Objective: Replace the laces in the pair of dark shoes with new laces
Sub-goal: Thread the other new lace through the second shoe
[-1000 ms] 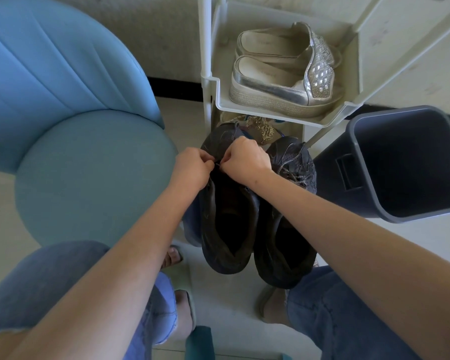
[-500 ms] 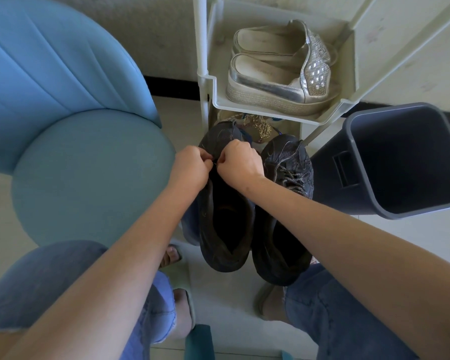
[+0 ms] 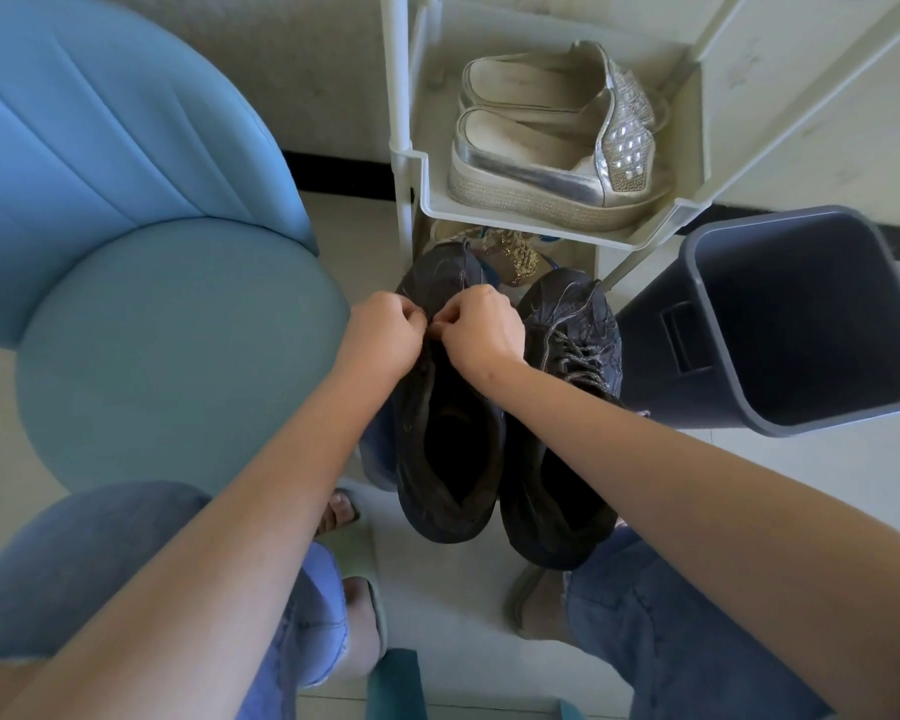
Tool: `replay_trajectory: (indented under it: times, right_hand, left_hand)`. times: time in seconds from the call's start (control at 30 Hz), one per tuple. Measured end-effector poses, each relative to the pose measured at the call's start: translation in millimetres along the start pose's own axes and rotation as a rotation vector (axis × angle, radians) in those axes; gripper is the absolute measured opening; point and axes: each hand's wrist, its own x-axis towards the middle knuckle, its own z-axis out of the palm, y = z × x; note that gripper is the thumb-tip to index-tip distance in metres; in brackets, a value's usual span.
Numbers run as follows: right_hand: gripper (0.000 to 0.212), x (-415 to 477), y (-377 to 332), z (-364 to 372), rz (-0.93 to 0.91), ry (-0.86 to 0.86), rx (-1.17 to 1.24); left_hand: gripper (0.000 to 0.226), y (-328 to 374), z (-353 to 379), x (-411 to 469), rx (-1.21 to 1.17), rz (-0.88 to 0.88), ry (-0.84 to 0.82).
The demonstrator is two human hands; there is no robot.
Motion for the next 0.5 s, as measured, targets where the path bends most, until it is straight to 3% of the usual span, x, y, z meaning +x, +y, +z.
replay_trajectory:
  times: [0.2,0.37,0.5]
  right_hand:
    - [0.013,0,-1,6,-0.013,0.075,-0.071]
    - [0.017,0,-3,6,-0.01,0.067,-0.06]
    - [0.021,-2,-4,0,0.024,0.023,0.044]
  left_hand:
    - [0.016,-6,5,6,-0.264,-0.091,0.001]
    - [0.022,-10,8,8,-0.266,-0.088,-0.008]
    - [0.006,-12,10,10,-0.285,-0.062,0.019]
